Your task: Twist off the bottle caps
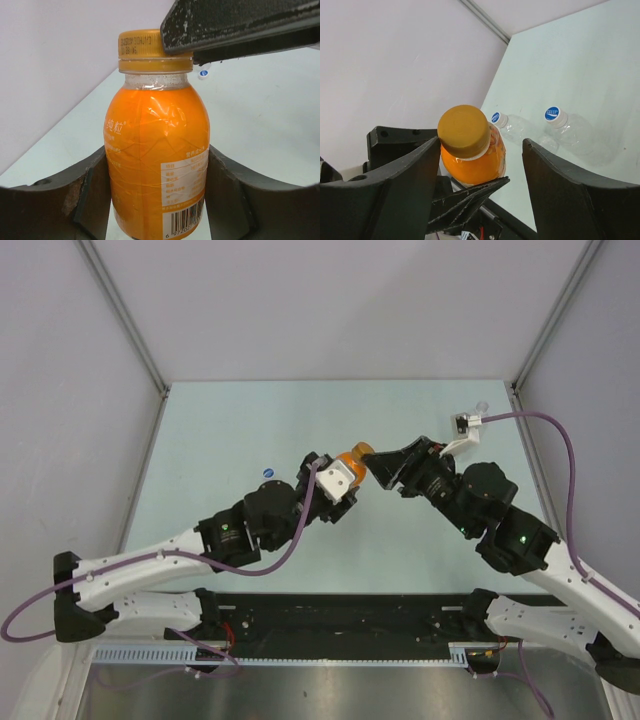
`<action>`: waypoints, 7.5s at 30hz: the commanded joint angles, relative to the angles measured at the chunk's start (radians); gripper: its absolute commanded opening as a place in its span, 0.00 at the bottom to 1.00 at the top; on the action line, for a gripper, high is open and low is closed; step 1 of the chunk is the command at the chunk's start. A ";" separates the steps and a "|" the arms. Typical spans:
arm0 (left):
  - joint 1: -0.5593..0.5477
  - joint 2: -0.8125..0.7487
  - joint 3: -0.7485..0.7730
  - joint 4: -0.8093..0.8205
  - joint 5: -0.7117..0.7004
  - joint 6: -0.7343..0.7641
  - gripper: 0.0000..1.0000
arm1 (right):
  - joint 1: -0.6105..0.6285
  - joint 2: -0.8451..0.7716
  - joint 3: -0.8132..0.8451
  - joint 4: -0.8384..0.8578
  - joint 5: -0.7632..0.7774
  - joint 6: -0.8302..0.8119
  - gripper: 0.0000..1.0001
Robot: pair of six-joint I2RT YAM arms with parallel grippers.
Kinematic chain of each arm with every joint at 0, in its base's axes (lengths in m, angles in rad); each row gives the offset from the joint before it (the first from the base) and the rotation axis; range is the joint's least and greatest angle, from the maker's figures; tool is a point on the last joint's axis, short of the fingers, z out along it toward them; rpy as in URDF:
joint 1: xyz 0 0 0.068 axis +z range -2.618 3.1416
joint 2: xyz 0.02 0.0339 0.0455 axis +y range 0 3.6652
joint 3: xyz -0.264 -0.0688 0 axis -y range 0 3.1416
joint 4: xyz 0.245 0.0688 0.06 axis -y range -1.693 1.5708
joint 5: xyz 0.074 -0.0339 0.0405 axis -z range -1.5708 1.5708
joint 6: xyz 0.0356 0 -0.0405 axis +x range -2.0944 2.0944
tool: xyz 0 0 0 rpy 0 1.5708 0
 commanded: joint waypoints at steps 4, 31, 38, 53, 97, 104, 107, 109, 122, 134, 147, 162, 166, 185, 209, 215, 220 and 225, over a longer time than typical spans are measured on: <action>-0.032 -0.002 -0.011 0.084 -0.112 0.075 0.00 | 0.009 0.010 0.021 0.063 0.070 0.040 0.70; -0.055 0.023 -0.014 0.087 -0.080 0.077 0.00 | 0.003 0.084 0.021 0.134 0.017 0.017 0.22; -0.057 -0.052 -0.043 0.090 0.092 0.058 0.00 | 0.004 0.073 0.021 0.132 -0.037 -0.057 0.00; 0.128 -0.114 -0.018 0.120 0.958 -0.187 0.00 | 0.001 -0.013 0.021 0.168 -0.258 -0.277 0.00; 0.248 0.046 0.117 0.043 1.103 -0.287 0.00 | -0.069 -0.090 0.056 0.168 -0.652 -0.370 0.80; 0.244 -0.023 0.077 0.030 0.847 -0.235 0.00 | -0.069 -0.114 0.056 0.148 -0.374 -0.272 0.84; 0.232 -0.031 0.075 0.004 0.782 -0.200 0.01 | -0.071 -0.116 0.056 0.140 -0.283 -0.232 0.84; 0.216 -0.028 0.084 -0.031 0.715 -0.177 0.01 | -0.071 -0.113 0.056 0.140 -0.267 -0.195 0.85; 0.049 -0.020 0.069 -0.060 0.187 -0.040 0.00 | -0.068 -0.042 0.056 0.016 -0.049 -0.034 0.84; -0.049 0.047 0.072 -0.028 -0.086 0.049 0.00 | -0.008 0.001 0.056 0.028 0.023 -0.001 0.81; -0.074 0.044 0.064 -0.004 -0.123 0.066 0.00 | 0.010 0.027 0.056 0.042 0.043 -0.005 0.59; -0.078 -0.055 -0.006 0.038 0.161 0.041 0.00 | 0.015 0.018 0.055 0.062 -0.012 -0.121 0.00; -0.057 -0.075 -0.003 0.021 0.329 0.006 0.00 | 0.020 0.005 0.056 0.080 -0.055 -0.181 0.00; 0.271 0.026 0.032 0.266 1.501 -0.456 0.00 | -0.003 -0.090 0.053 0.166 -0.508 -0.489 0.00; 0.279 0.167 0.140 0.158 1.617 -0.404 0.00 | -0.057 -0.110 0.053 0.143 -0.852 -0.558 0.00; 0.278 0.118 0.143 0.003 1.361 -0.305 0.00 | -0.057 -0.108 0.055 0.125 -0.773 -0.520 0.43; 0.278 0.067 0.106 0.013 1.232 -0.292 0.00 | -0.056 -0.105 0.055 0.122 -0.741 -0.503 0.63; 0.278 0.035 0.094 0.012 1.154 -0.281 0.00 | -0.055 -0.099 0.055 0.120 -0.718 -0.494 0.69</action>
